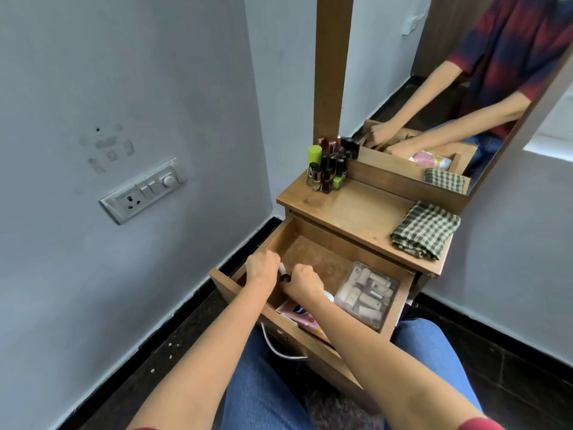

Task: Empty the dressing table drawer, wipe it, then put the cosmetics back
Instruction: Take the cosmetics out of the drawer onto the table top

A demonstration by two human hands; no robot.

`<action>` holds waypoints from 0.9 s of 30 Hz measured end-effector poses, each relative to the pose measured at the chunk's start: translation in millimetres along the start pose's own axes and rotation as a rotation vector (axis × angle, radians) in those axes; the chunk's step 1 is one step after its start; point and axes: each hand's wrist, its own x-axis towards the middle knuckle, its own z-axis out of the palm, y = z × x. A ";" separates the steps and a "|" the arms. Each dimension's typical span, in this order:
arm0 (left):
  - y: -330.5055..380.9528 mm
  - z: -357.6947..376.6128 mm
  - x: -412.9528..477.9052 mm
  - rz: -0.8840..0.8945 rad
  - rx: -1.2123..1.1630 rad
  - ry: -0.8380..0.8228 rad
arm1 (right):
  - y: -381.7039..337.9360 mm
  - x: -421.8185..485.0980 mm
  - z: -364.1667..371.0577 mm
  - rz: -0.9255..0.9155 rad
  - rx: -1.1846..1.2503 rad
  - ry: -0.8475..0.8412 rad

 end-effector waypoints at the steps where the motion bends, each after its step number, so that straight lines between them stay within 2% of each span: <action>1: 0.2 0.8 0.3 -0.008 -0.017 0.000 | 0.4 -0.7 -1.2 0.004 0.020 0.006; 4: -0.8 2.0 0.2 -0.033 -0.147 -0.009 | 4.8 -1.9 -4.7 0.038 0.129 0.021; 8: -1.0 -0.1 -5.3 -0.065 -0.432 0.112 | 14.8 -0.2 -14.0 0.067 0.375 0.112; 11: -3.5 -4.1 -8.8 -0.127 -0.674 0.229 | 18.9 -2.9 -33.2 -0.008 0.508 0.196; 15: -4.4 -23.9 -8.3 -0.119 -0.976 0.317 | 20.6 -2.2 -60.5 -0.161 0.617 0.276; 18: -0.8 -43.7 2.7 -0.087 -1.126 0.371 | 17.4 2.2 -86.8 -0.275 0.600 0.338; 21: 6.8 -60.9 19.6 -0.075 -1.170 0.409 | 15.3 11.0 -116.7 -0.344 0.578 0.430; 27: 30.6 -88.4 47.3 -0.049 -1.154 0.446 | 25.2 44.6 -148.0 -0.304 0.368 0.474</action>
